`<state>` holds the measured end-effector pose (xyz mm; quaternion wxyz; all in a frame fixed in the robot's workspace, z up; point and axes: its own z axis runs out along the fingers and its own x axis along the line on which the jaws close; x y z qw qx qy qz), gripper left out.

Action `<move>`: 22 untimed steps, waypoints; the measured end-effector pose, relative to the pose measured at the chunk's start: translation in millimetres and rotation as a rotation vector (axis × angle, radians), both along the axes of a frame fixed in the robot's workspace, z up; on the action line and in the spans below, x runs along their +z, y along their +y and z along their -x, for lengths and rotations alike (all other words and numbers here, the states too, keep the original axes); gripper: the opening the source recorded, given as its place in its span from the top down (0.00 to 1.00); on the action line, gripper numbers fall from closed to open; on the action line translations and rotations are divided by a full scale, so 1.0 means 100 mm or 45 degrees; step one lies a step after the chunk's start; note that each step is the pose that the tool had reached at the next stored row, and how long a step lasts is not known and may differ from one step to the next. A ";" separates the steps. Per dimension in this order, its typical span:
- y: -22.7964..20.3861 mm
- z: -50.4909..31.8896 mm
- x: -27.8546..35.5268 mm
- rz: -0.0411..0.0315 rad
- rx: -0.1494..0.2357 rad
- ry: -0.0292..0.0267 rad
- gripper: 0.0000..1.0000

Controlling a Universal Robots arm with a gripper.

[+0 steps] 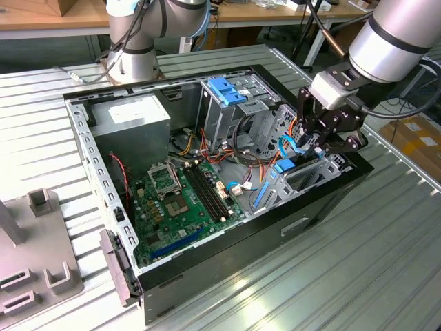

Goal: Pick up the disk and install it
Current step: 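Insert the first disk wire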

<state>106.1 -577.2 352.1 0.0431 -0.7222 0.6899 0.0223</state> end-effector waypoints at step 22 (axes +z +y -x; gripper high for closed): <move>0.002 0.000 0.118 0.0000 0.000 0.0000 0.70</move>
